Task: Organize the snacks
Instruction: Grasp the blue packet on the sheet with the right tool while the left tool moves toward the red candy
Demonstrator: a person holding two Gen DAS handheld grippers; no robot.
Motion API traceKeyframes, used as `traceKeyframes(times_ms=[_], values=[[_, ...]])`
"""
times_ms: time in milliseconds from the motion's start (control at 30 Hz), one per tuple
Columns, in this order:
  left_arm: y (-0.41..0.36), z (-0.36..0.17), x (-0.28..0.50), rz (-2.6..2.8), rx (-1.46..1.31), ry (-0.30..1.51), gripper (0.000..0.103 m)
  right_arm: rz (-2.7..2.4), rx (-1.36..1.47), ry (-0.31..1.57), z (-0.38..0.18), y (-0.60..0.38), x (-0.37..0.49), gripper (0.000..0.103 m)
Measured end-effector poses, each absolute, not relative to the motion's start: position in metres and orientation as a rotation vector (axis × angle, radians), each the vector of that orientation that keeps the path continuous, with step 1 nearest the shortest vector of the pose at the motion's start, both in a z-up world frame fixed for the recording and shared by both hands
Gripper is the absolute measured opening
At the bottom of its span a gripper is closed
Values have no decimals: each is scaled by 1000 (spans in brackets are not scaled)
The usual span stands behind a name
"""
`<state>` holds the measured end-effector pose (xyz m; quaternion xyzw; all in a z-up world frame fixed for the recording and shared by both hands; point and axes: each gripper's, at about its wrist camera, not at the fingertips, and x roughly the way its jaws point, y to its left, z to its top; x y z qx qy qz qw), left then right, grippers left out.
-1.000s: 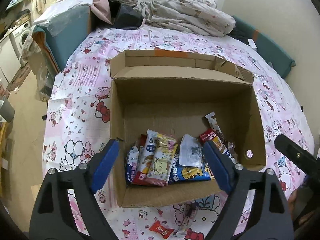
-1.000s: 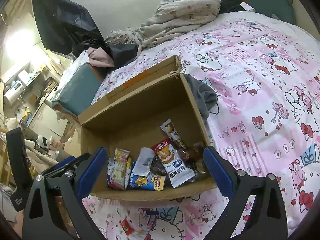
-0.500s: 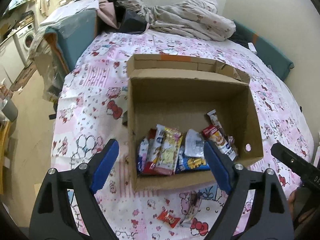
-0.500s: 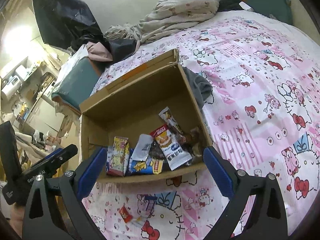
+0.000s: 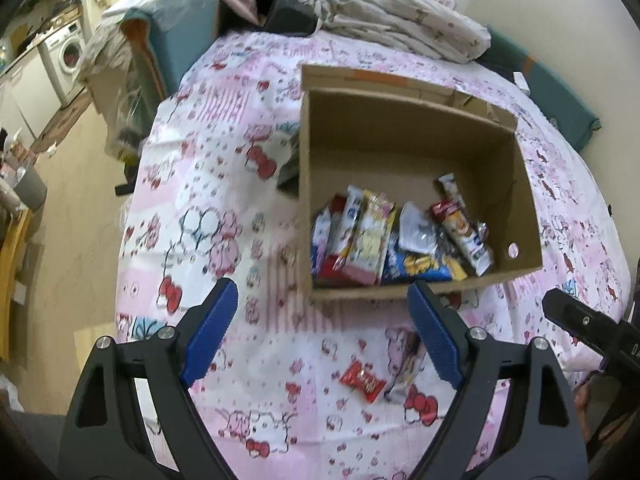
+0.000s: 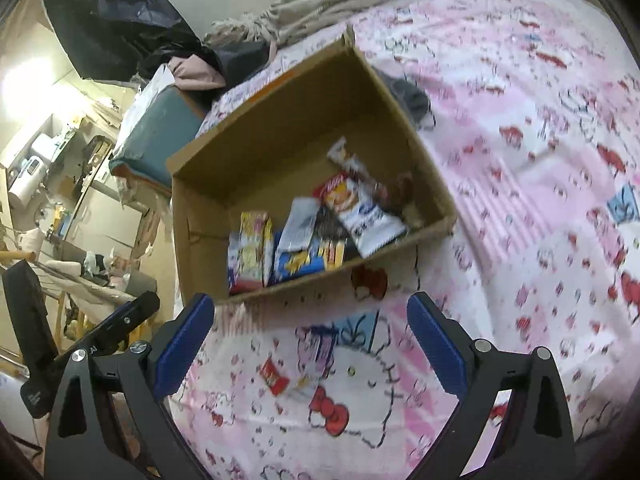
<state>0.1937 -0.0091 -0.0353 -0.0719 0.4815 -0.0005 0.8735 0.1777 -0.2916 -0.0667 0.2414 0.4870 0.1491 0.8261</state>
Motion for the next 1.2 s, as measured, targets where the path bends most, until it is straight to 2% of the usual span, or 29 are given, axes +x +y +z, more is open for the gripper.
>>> traceKeyframes(times_ms=[467, 600, 800, 967, 1000, 1067, 1100, 1200], values=[[20, -55, 169, 102, -215, 1093, 84, 304, 554, 1218, -111, -278, 176, 98], [27, -57, 167, 136, -248, 1096, 84, 305, 519, 1274, -123, -267, 182, 83], [27, -61, 168, 138, -275, 1109, 84, 354, 345, 1348, -142, -221, 183, 75], [24, -61, 168, 127, -282, 1111, 84, 317, 266, 1383, -165, -199, 190, 57], [24, -61, 168, 126, -281, 1112, 84, 300, 224, 1389, -170, -194, 190, 53], [25, -62, 168, 130, -281, 1116, 84, 280, 148, 1366, -171, -189, 187, 38], [26, -63, 167, 133, -284, 1118, 84, 283, 111, 1361, -170, -188, 186, 18], [26, -67, 167, 138, -298, 1130, 84, 304, 146, 1362, -166, -196, 184, 17]])
